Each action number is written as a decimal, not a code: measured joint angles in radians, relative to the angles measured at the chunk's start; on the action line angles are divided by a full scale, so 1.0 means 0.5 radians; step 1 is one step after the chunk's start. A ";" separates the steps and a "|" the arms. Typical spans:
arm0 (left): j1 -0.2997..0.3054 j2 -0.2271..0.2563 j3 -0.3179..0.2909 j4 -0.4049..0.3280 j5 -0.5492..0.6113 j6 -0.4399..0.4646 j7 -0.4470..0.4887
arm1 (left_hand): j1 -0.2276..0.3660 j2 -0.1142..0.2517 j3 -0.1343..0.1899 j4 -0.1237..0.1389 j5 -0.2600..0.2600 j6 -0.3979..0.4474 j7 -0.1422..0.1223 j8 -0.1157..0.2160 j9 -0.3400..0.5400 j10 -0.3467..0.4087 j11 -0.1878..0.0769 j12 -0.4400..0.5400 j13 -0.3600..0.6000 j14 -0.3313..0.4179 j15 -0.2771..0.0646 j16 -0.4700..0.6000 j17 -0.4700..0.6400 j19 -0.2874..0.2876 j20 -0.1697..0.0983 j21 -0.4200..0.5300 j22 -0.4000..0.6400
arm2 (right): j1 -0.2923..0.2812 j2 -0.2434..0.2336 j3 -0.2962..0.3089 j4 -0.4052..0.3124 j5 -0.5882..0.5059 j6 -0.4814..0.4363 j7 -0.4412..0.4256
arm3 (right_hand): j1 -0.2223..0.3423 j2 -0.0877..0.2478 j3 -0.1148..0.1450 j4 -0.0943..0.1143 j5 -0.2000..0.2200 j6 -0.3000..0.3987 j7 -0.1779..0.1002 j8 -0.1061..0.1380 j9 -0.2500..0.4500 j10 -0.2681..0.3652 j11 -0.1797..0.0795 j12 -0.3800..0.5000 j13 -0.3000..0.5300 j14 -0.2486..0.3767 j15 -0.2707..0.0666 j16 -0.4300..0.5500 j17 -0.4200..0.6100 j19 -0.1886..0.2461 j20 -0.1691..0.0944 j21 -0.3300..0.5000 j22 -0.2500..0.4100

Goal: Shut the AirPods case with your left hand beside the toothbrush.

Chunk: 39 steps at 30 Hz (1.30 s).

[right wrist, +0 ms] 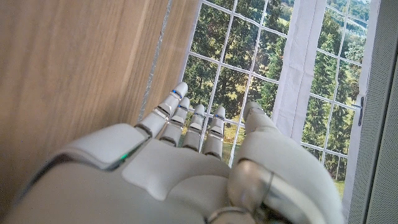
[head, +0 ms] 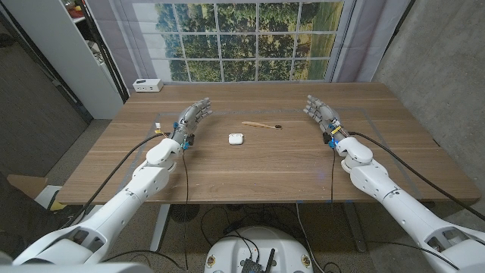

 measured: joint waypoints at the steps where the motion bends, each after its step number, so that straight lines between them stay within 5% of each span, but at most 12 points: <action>1: 0.000 0.000 0.000 0.002 0.000 0.000 -0.002 | 0.013 0.013 0.000 0.000 0.000 0.000 0.000 0.000 0.000 0.000 0.000 0.000 0.000 0.000 0.000 0.000 0.000 0.000 0.000 0.000 0.000 | -0.003 0.000 -0.002 -0.007 -0.009 0.000 -0.010 | 0.006 0.007 0.007 -0.007 0.000 0.005 0.004 0.000 0.000 0.000 0.000 0.000 0.000 0.000 0.000 0.000 -0.001 0.000 0.000 0.000 0.000; 17: -0.022 0.001 -0.013 0.063 -0.007 -0.046 -0.044 | 0.013 0.013 0.000 0.000 0.000 0.000 0.000 0.000 0.000 0.000 0.000 0.000 0.000 0.004 0.004 0.000 0.000 0.000 0.000 0.000 0.000 | -0.079 -0.188 -0.131 -0.361 -0.514 -0.230 -0.354 | 0.165 -0.152 -0.017 -0.105 0.008 0.096 0.040 0.015 -0.006 -0.012 0.033 0.000 -0.006 -0.035 0.004 -0.031 -0.044 -0.022 0.065 -0.076 0.000; 39: -0.089 0.047 -0.022 0.153 0.057 -0.104 -0.077 | 0.013 0.013 0.000 0.000 0.000 0.047 -0.012 0.015 -0.001 0.014 0.000 0.000 -0.006 0.007 0.007 0.000 -0.001 -0.008 0.008 -0.016 0.000 | 0.069 -0.387 -0.372 -0.533 -1.011 -0.423 -0.202 | 0.361 -0.304 -0.031 -0.119 0.008 0.174 -0.003 0.031 -0.005 -0.106 -0.032 0.000 -0.006 -0.156 0.002 -0.078 -0.052 -0.076 0.082 -0.182 -0.001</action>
